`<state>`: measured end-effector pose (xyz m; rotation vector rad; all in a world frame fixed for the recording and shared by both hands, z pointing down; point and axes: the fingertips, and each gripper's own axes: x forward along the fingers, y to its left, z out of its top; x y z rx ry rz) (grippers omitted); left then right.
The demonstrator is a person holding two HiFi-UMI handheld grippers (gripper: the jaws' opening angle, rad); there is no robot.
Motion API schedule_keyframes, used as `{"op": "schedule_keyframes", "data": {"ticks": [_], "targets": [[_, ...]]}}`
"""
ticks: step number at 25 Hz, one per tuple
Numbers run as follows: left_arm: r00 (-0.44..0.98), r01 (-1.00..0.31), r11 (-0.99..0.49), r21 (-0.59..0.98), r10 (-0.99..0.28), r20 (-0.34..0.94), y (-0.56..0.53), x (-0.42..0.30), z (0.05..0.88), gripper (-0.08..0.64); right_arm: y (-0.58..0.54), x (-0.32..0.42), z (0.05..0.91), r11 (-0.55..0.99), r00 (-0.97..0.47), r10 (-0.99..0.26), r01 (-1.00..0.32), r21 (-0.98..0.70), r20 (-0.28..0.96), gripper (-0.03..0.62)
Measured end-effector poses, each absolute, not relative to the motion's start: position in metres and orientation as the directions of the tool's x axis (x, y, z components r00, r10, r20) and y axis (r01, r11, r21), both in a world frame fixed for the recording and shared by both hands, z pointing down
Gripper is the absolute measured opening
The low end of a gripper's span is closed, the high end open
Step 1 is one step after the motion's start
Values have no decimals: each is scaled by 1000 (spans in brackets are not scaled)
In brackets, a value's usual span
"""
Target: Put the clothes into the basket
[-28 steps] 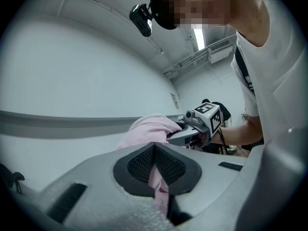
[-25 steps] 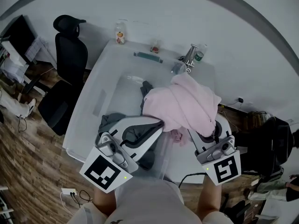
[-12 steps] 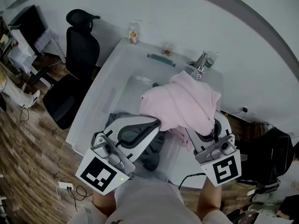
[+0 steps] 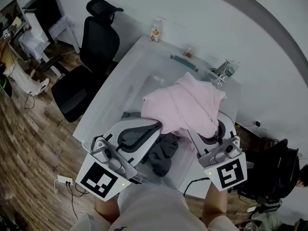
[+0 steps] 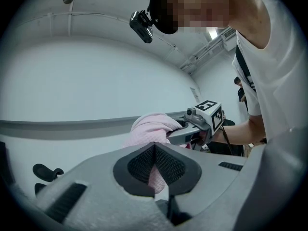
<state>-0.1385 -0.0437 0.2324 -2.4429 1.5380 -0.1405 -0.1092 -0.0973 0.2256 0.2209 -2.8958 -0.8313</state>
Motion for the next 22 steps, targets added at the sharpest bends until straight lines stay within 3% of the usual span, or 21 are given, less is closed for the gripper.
{"op": "schedule_keyframes", "data": {"ticks": [22], "targets": [[215, -962, -218, -166, -976, 38, 11, -227, 286, 5, -46, -214, 289, 896, -981, 81, 148, 419, 175, 113]]}}
